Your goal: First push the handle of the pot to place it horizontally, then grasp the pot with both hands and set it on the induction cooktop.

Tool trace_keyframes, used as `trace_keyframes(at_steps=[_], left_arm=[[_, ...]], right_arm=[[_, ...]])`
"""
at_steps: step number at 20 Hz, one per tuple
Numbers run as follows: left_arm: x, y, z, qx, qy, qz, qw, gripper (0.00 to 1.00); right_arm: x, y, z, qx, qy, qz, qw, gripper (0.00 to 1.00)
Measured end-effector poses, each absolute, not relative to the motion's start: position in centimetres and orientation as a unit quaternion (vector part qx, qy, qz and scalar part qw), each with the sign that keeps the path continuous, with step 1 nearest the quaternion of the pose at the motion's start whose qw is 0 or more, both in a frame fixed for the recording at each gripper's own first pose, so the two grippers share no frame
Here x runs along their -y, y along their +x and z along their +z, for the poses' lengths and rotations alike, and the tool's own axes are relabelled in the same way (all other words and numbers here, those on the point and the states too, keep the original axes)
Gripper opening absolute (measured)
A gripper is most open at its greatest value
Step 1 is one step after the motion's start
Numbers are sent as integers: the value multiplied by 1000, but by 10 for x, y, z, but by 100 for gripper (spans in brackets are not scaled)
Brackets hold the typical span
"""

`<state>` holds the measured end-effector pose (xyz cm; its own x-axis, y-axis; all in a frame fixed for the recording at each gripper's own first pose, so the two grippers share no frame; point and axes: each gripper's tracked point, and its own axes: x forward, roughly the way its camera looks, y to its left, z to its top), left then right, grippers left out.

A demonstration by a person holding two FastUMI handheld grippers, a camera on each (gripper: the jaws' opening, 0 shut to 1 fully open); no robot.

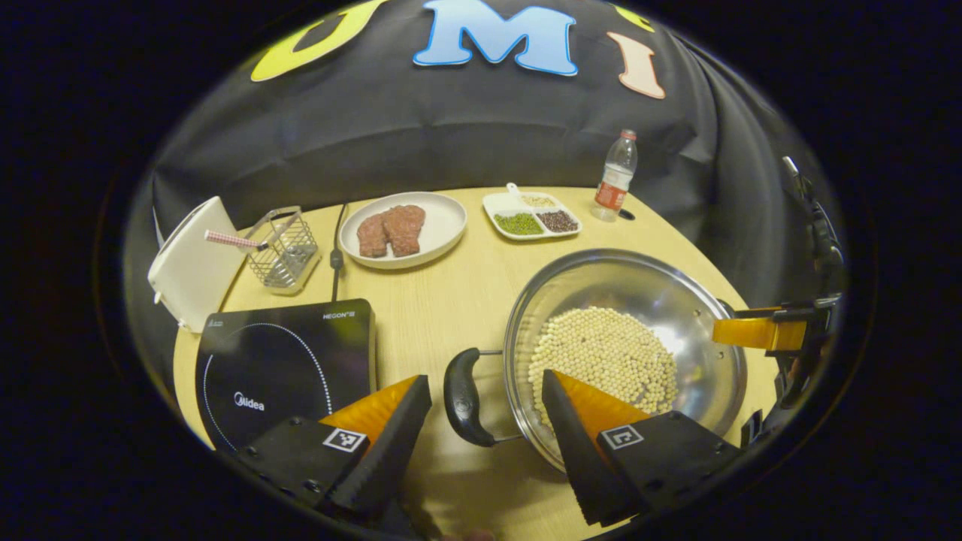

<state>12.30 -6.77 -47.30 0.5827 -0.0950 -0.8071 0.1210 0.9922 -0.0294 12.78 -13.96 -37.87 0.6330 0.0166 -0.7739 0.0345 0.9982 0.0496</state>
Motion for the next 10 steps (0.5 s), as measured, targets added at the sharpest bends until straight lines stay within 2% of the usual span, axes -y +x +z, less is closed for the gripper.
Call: trace_keyframes(at_steps=[2, 3, 4, 5, 7, 8, 9, 10], left_arm=[[69, 125, -480, -460, 12, -63, 886, 99], [69, 126, -483, -463, 11, -65, 884, 96], [70, 127, -485, -466, 11, -67, 882, 99], [70, 126, -488, -469, 12, -69, 881, 97], [70, 128, -493, -473, 15, -69, 878, 96], [70, 129, -494, -475, 12, -70, 877, 95], [72, 128, -496, -477, 10, -73, 876, 92], [72, 129, -496, -479, 15, -75, 875, 87]], right_arm=[[140, 131, -388, -437, 32, -9, 899, 100], [141, 133, -393, -441, 32, -13, 897, 100], [142, 134, -396, -445, 33, -15, 895, 96], [143, 135, -400, -448, 34, -19, 893, 100], [148, 138, -407, -456, 33, -31, 889, 97], [151, 137, -412, -463, 32, -38, 885, 84], [151, 137, -414, -468, 36, -41, 882, 82], [151, 139, -416, -471, 46, -43, 880, 71]])
